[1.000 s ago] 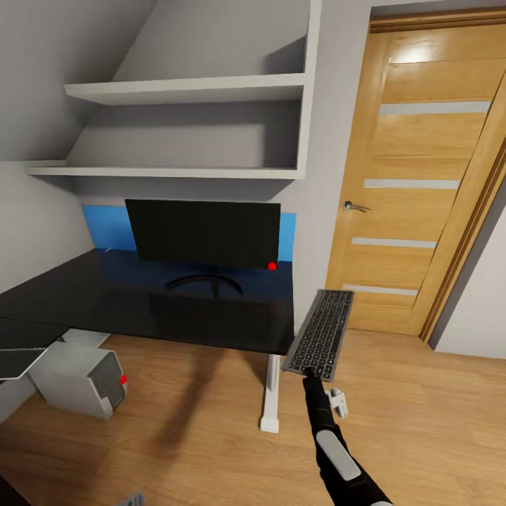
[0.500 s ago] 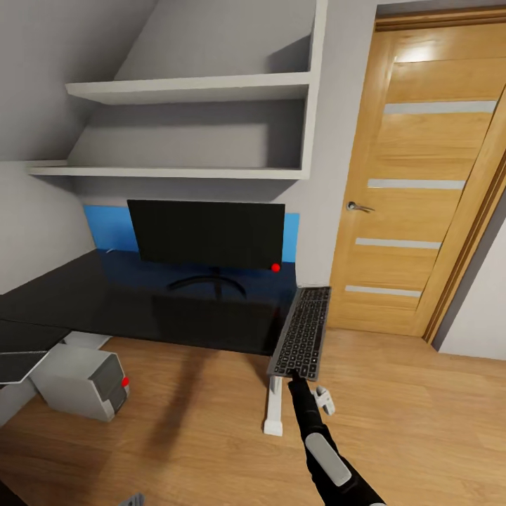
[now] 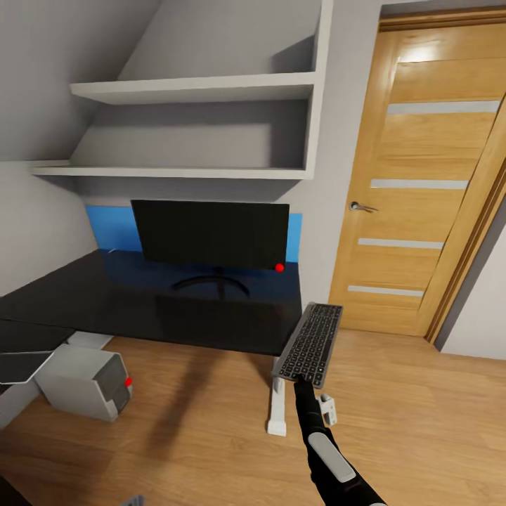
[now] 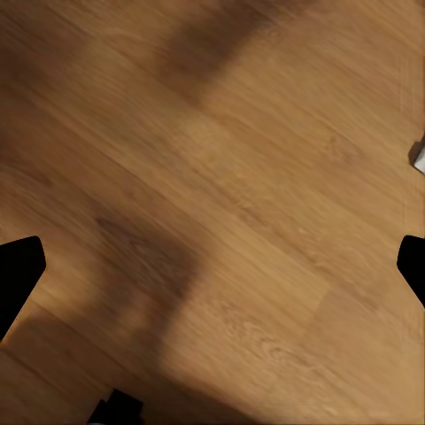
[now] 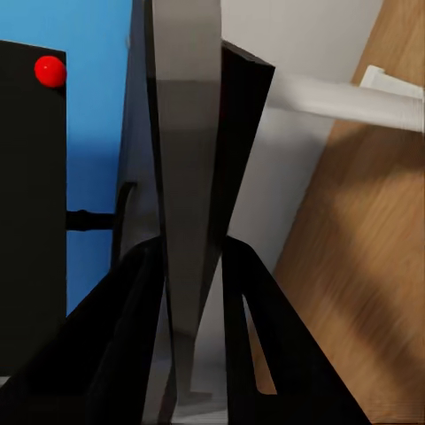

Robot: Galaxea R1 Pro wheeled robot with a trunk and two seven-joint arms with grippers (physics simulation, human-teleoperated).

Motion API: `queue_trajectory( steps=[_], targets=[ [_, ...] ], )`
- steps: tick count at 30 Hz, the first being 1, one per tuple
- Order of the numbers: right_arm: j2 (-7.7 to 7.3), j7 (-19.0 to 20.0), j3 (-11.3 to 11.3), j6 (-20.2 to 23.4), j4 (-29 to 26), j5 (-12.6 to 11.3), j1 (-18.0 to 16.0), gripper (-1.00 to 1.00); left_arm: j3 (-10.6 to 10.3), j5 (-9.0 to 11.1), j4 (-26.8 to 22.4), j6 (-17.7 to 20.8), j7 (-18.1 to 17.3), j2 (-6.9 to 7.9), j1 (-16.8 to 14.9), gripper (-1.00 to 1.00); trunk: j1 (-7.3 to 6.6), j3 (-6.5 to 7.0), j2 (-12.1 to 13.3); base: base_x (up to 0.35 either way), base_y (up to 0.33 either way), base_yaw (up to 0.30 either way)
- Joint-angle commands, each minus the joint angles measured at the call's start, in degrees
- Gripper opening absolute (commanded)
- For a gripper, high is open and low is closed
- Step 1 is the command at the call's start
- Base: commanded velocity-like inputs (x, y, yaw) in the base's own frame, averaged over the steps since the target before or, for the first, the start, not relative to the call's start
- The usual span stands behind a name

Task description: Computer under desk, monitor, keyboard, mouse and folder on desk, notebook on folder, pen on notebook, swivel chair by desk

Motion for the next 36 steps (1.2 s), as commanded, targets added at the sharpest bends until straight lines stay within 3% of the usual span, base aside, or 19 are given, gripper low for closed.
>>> queue_trajectory(
  steps=[1, 11, 16, 20, 36],
  targets=[
    [-0.03, 0.44, 0.26, -0.07, 0.06, -0.65, -0.06, -1.00, -0.14, 0.35, -0.12, 0.14, 0.42, 0.06, 0.00, 1.00, 0.00, -0.05, -0.03, 0.000, 0.044, 0.000],
    [-0.03, 0.51, -0.02, 1.07, 0.06, -0.70, -0.06, -1.00, -0.16, 0.25, -0.03, 0.14, 0.42, 0.06, 0.00, 1.00, 0.00, -0.05, -0.03, 0.045, 0.104, 0.000],
    [-0.03, 0.57, -0.11, 1.05, 0.06, -0.74, -0.06, -1.00, -0.30, -3.09, 0.35, 0.12, 0.49, -0.04, 0.00, 1.00, 0.00, -0.05, -0.03, 0.159, 0.002, 0.000],
    [-0.03, 0.69, -0.15, 1.05, -0.05, -0.68, -0.06, -1.00, -0.29, -3.78, 0.78, 0.08, 0.46, -0.10, 0.00, 1.00, 0.00, -0.05, -0.03, 0.052, 0.028, 0.000],
    [-0.13, 0.89, -0.20, 0.95, -0.11, -0.66, -0.06, -1.00, -0.12, -3.57, -0.42, 0.14, 0.41, -0.02, 0.00, 1.00, 0.22, -0.23, -0.44, 0.037, 0.026, 0.000]
  ],
)
